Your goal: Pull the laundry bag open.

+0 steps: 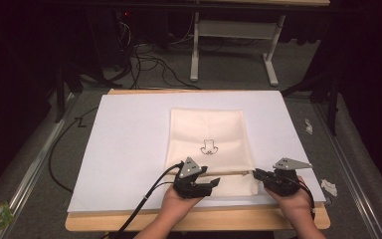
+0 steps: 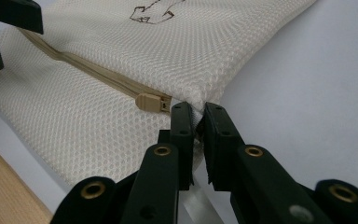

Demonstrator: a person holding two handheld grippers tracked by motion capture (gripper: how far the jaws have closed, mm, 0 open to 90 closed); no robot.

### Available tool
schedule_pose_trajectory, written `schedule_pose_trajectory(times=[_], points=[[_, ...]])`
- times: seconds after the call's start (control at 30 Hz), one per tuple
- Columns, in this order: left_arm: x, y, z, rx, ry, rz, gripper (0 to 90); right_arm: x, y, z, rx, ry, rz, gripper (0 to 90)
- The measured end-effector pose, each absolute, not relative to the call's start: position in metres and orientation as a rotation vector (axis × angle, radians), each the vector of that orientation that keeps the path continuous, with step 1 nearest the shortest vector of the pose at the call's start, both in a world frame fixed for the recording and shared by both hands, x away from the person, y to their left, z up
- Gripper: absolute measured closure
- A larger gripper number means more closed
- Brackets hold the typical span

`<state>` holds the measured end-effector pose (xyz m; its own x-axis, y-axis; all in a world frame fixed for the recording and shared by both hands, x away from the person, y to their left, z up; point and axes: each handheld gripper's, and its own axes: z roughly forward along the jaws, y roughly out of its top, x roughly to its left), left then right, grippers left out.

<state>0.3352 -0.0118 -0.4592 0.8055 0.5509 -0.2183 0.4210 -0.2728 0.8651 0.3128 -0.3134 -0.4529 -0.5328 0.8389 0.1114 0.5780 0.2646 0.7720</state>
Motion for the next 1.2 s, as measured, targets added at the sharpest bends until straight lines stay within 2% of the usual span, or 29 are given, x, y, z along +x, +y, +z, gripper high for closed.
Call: schedule_pose_trajectory(times=[0.43,0.6,0.9,1.2], points=[[0.338,-0.067,-0.466,1.965,0.686,0.149,42.3,0.312,-0.314,-0.451,1.278,2.211,1.155,83.8],[0.341,-0.080,-0.470,1.985,0.677,0.108,52.5,0.311,-0.314,-0.450,1.279,2.206,1.169,83.8],[0.345,-0.090,-0.474,1.964,0.704,0.068,63.3,0.310,-0.312,-0.448,1.267,2.215,1.161,84.7],[0.342,-0.099,-0.474,1.943,0.699,0.087,76.4,0.309,-0.312,-0.447,1.254,2.210,1.171,84.7]])
